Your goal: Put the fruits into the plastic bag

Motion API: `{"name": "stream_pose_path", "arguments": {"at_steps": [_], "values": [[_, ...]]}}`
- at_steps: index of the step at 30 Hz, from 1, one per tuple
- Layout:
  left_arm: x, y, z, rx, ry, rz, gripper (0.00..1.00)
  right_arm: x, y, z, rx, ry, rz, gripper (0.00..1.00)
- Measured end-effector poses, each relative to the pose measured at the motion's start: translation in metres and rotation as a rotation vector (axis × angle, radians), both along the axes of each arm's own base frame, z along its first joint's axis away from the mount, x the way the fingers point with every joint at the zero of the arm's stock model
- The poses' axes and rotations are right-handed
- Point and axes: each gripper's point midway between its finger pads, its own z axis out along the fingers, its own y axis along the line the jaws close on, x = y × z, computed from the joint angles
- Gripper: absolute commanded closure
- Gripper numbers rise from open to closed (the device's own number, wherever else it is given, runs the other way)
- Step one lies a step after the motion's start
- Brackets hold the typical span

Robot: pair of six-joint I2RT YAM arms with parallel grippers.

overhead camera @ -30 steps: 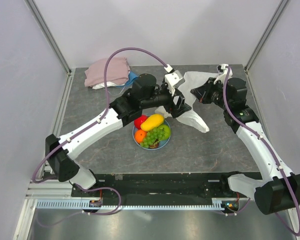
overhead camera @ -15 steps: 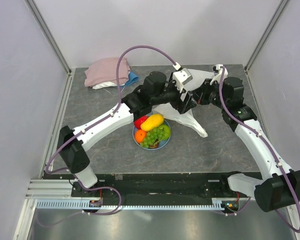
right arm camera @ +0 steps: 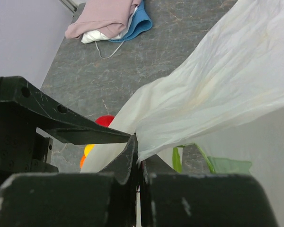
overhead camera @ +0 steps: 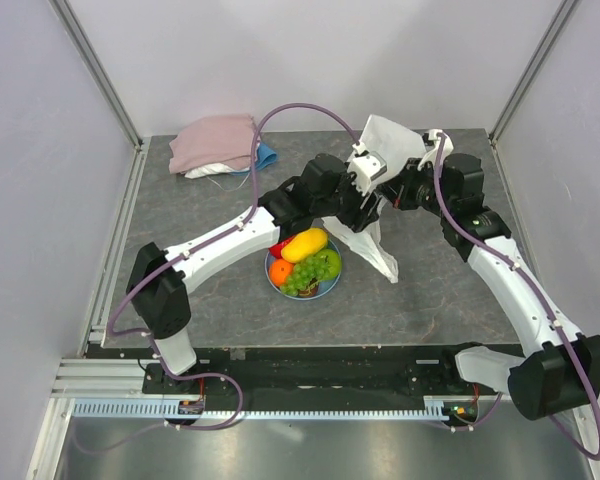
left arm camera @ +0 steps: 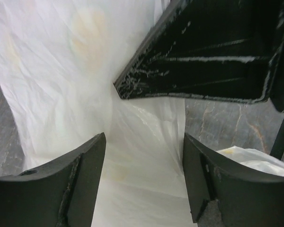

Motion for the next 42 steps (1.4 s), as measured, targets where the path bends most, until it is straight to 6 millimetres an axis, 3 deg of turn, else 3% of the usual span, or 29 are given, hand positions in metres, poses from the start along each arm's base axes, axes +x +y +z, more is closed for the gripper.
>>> {"name": "stream_pose_path", "arguments": {"at_steps": [2, 4, 7, 8, 10, 11, 13, 14, 16, 17, 20, 24, 28, 34, 37, 42], "values": [[0.0, 0.003, -0.006, 0.017, 0.002, 0.006, 0.49, 0.002, -0.001, -0.002, -0.003, 0.005, -0.007, 1.0], [0.002, 0.005, -0.009, 0.027, -0.003, 0.015, 0.52, 0.003, -0.001, -0.005, -0.005, 0.011, -0.009, 1.0], [0.003, 0.008, -0.011, 0.039, -0.011, 0.024, 0.69, 0.004, -0.001, -0.007, -0.006, 0.018, -0.014, 1.0], [0.003, 0.009, -0.011, 0.042, -0.015, 0.028, 0.83, 0.004, -0.001, -0.007, -0.005, 0.019, -0.015, 1.0], [0.003, 0.011, -0.012, 0.046, -0.018, 0.032, 0.94, 0.004, -0.001, -0.007, -0.003, 0.019, -0.017, 0.98], [0.004, 0.011, -0.012, 0.049, -0.024, 0.031, 0.98, 0.004, -0.001, -0.007, -0.003, 0.02, -0.017, 0.92], [0.002, 0.011, -0.012, 0.05, -0.025, 0.029, 0.98, 0.005, -0.001, -0.007, -0.004, 0.021, -0.02, 0.8], [0.002, 0.011, -0.012, 0.051, -0.024, 0.028, 0.99, 0.005, -0.001, -0.008, -0.002, 0.024, -0.024, 0.66], [0.001, 0.012, -0.014, 0.055, -0.019, 0.026, 0.98, 0.007, -0.001, -0.008, 0.002, 0.027, -0.03, 0.56], [0.0, 0.012, -0.014, 0.056, -0.017, 0.024, 0.98, 0.007, -0.002, -0.008, 0.0, 0.022, -0.031, 0.45], [-0.001, 0.016, -0.014, 0.063, 0.009, 0.016, 0.98, 0.007, -0.002, -0.002, 0.004, -0.006, -0.03, 0.32], [0.003, 0.016, 0.005, 0.004, 0.074, -0.006, 0.98, -0.005, -0.005, 0.012, 0.004, -0.064, -0.022, 0.27], [0.026, 0.024, 0.029, -0.112, 0.164, -0.015, 0.99, -0.025, -0.009, 0.048, 0.011, -0.182, -0.007, 0.29], [0.057, 0.045, 0.034, -0.2, 0.288, 0.004, 0.98, -0.036, -0.006, 0.082, 0.036, -0.26, 0.03, 0.35], [0.054, 0.047, 0.035, -0.214, 0.316, -0.017, 0.98, -0.028, -0.002, 0.075, 0.033, -0.232, 0.034, 0.38], [0.049, 0.045, 0.036, -0.216, 0.328, -0.04, 0.98, -0.01, -0.005, 0.032, -0.025, -0.097, -0.004, 0.37]]}}
